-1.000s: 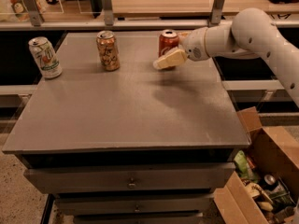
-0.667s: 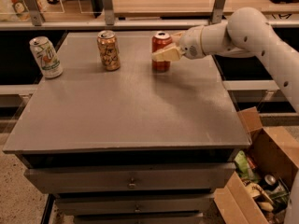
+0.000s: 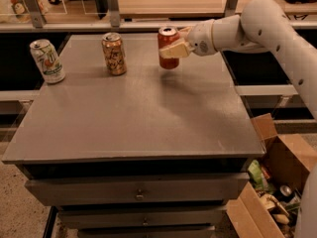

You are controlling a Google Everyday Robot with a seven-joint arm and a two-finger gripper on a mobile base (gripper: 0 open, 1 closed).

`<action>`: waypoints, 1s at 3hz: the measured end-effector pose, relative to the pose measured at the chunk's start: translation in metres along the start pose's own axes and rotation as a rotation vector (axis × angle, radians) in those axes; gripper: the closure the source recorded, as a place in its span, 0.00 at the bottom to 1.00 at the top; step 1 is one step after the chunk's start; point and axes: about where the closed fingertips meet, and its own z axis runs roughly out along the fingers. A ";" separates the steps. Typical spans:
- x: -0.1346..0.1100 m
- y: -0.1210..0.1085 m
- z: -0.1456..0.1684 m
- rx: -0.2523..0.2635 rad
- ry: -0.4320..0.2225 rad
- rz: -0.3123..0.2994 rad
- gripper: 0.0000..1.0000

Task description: Knock coke can over

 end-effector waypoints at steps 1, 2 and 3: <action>-0.017 0.016 -0.024 -0.020 0.124 -0.116 1.00; -0.035 0.032 -0.062 0.028 0.324 -0.283 1.00; -0.030 0.050 -0.083 0.075 0.546 -0.391 1.00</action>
Offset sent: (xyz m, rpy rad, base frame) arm -0.0997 -0.0655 0.0820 -0.8452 -0.2000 0.0150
